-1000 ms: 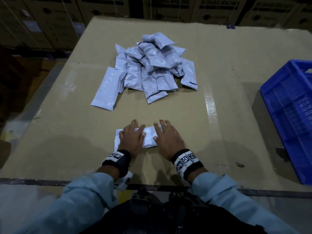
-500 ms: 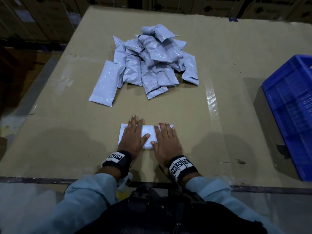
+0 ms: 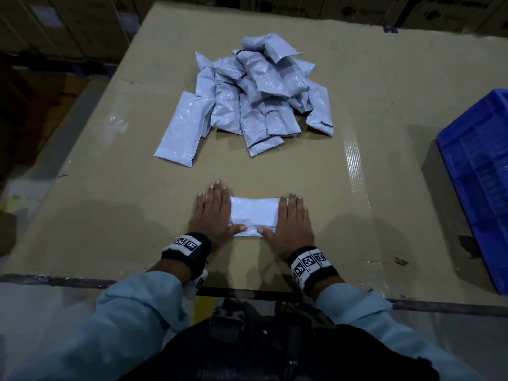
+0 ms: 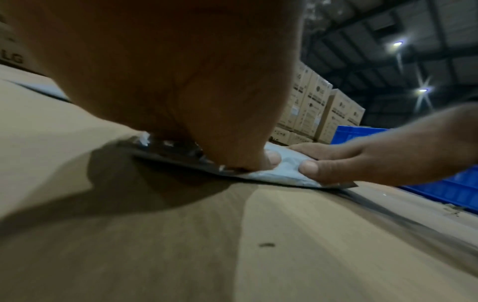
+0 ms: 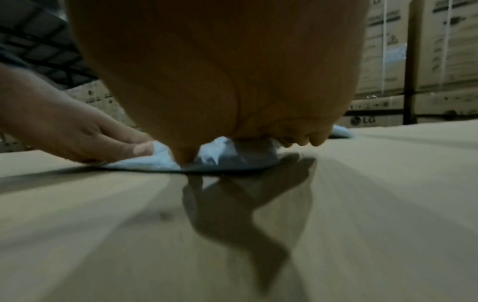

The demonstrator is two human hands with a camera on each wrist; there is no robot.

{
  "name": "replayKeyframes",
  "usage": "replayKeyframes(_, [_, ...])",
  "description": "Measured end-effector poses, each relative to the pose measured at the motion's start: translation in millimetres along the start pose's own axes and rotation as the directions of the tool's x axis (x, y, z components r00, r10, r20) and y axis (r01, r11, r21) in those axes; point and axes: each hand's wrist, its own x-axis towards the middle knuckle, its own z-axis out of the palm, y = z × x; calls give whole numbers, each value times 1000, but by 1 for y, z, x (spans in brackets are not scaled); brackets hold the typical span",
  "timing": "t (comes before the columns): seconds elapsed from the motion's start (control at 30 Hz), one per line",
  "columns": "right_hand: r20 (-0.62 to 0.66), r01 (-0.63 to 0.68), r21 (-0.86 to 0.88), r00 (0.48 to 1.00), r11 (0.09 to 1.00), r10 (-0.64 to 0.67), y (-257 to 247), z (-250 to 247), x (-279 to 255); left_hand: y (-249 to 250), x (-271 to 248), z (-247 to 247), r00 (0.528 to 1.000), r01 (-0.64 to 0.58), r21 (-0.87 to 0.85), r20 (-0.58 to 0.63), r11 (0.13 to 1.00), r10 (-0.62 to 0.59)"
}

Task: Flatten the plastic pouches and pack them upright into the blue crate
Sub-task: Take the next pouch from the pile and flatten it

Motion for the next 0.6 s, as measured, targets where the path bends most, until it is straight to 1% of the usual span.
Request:
replayKeyframes(0.07, [-3,33,-9,999,999,-33,-9,-4,2,8,3,0,993,-109,-8,-50,994,109])
replayKeyframes(0.13, [-19,133,-66,991,989,-134,-16,-1,0,16,5,5,978,-200,-21,-57,979,199])
replayKeyframes(0.17, [-20,169,-99,985,981,-172,-17,4,-2,18,5,8,975,-218,-17,-42,976,217])
replayKeyframes(0.23, [-25,182,-95,982,979,-185,-12,12,-6,16,3,15,974,-227,-34,-31,973,226])
replayKeyframes(0.33, [-57,174,-90,982,981,-180,-4,15,-8,6,-2,18,980,-198,-131,-40,971,194])
replayKeyframes(0.4, [-56,170,-85,983,982,-175,-3,16,-7,1,-3,18,985,-173,-165,-46,971,168])
replayKeyframes(0.5, [-25,155,-68,987,986,-157,-2,16,-6,-1,-4,19,991,-136,-150,-34,979,132])
replayKeyframes(0.6, [63,150,-46,987,988,-147,2,11,-4,-3,-4,15,999,-15,-95,40,995,19])
